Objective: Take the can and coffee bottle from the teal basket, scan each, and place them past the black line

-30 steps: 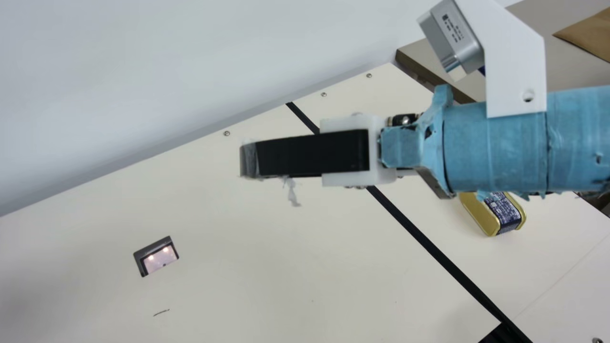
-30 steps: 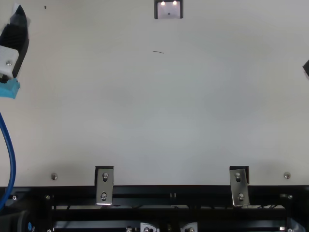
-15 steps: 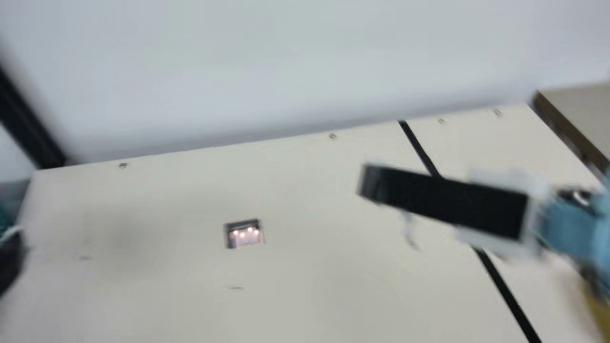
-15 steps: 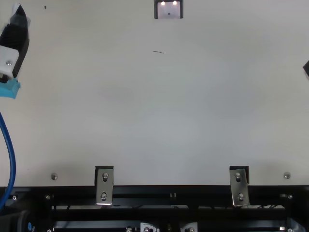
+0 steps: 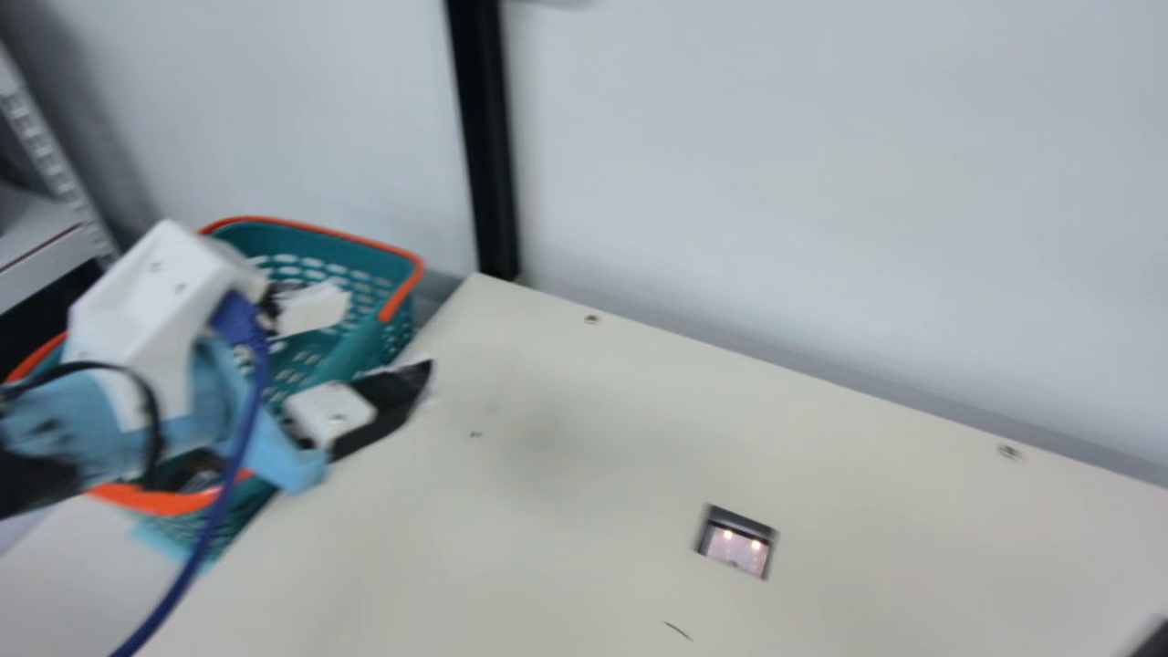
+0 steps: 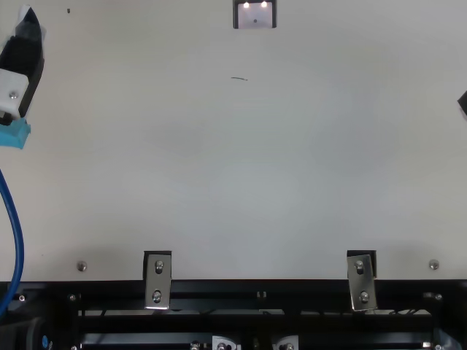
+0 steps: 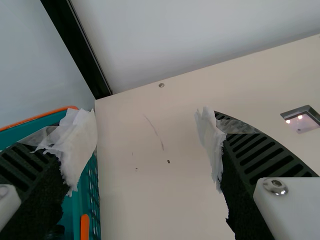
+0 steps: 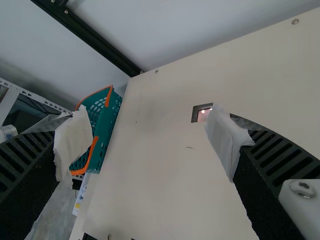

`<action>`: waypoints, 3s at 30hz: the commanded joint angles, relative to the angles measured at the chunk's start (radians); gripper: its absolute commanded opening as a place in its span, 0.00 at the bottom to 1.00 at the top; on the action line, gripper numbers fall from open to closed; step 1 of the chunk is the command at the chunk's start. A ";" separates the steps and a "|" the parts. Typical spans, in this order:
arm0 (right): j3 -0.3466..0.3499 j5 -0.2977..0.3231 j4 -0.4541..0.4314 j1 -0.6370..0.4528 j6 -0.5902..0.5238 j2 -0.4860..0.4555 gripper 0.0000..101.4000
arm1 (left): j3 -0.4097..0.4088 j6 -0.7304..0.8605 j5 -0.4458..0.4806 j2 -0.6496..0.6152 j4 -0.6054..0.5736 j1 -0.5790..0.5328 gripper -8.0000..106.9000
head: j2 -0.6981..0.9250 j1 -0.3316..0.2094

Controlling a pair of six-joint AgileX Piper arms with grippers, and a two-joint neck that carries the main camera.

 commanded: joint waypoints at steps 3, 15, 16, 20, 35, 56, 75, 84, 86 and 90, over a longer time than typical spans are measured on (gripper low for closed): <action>0.000 0.000 0.000 0.000 0.000 0.000 1.00 | 0.000 0.000 0.000 0.000 0.000 0.000 0.85 | 0.157 -0.026; 0.000 0.000 0.000 0.000 0.000 0.000 1.00 | 0.000 0.000 0.000 0.000 0.000 0.000 0.85 | 0.324 -0.027; 0.000 0.000 0.000 0.000 0.000 0.000 1.00 | 0.000 0.000 0.000 0.000 0.000 0.000 0.85 | 0.324 -0.027; 0.000 0.000 0.000 0.000 0.000 0.000 1.00 | 0.000 0.000 0.000 0.000 0.000 0.000 0.85 | 0.324 -0.027; 0.000 0.000 0.000 0.000 0.000 0.000 1.00 | -0.158 -0.424 -0.229 0.262 0.272 0.091 0.85 | 0.324 -0.027; 0.000 0.000 0.000 0.000 0.000 0.000 1.00 | -0.690 -1.272 0.216 0.646 1.080 0.299 0.85 | 0.324 -0.027; 0.000 0.000 0.000 0.000 0.000 0.000 1.00 | -1.135 -1.198 0.593 0.980 1.181 0.329 0.85 | 0.324 -0.027; 0.000 0.000 0.000 0.000 0.000 0.000 1.00 | -1.113 -1.091 0.657 1.070 1.211 0.349 0.85 | 0.324 -0.027; 0.000 0.000 0.000 0.000 0.000 0.000 1.00 | -1.101 -1.083 0.662 1.084 1.228 0.349 0.85 | 0.324 -0.027; 0.000 0.000 0.000 0.000 0.000 0.000 1.00 | -1.079 -1.071 0.670 1.111 1.259 0.347 0.85 | 0.324 -0.027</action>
